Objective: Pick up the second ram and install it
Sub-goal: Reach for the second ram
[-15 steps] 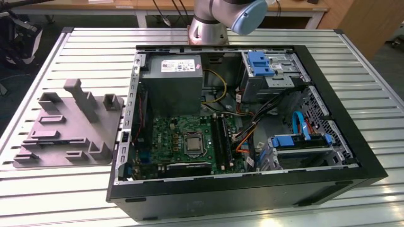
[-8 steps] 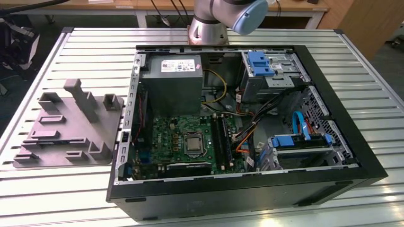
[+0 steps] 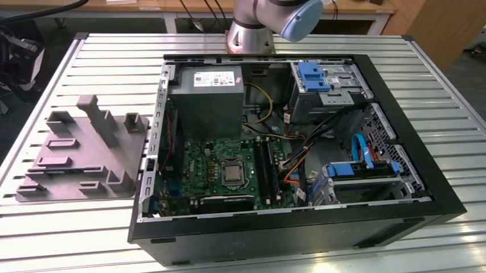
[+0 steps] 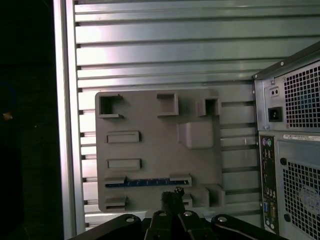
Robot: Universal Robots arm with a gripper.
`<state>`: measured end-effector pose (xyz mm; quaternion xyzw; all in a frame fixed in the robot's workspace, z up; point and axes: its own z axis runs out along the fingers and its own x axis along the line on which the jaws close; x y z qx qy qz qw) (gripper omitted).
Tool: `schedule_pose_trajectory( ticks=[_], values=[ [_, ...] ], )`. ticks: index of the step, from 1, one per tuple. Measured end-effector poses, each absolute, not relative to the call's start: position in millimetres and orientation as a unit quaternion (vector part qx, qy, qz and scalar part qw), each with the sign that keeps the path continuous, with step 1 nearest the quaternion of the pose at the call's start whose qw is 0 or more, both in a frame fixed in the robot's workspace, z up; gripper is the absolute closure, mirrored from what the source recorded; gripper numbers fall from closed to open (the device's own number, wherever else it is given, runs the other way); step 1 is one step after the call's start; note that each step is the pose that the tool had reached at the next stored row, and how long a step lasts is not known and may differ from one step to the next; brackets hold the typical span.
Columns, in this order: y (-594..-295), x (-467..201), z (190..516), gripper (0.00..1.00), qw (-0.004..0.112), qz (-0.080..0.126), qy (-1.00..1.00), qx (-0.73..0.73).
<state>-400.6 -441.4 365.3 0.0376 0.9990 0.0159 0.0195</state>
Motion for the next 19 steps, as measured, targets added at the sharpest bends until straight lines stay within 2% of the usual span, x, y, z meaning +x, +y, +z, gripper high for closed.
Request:
schedule_pose_trajectory(
  ticks=[19],
  values=[
    [-471,-401,359,0.90,0.019,0.011,0.999,0.038]
  ],
)
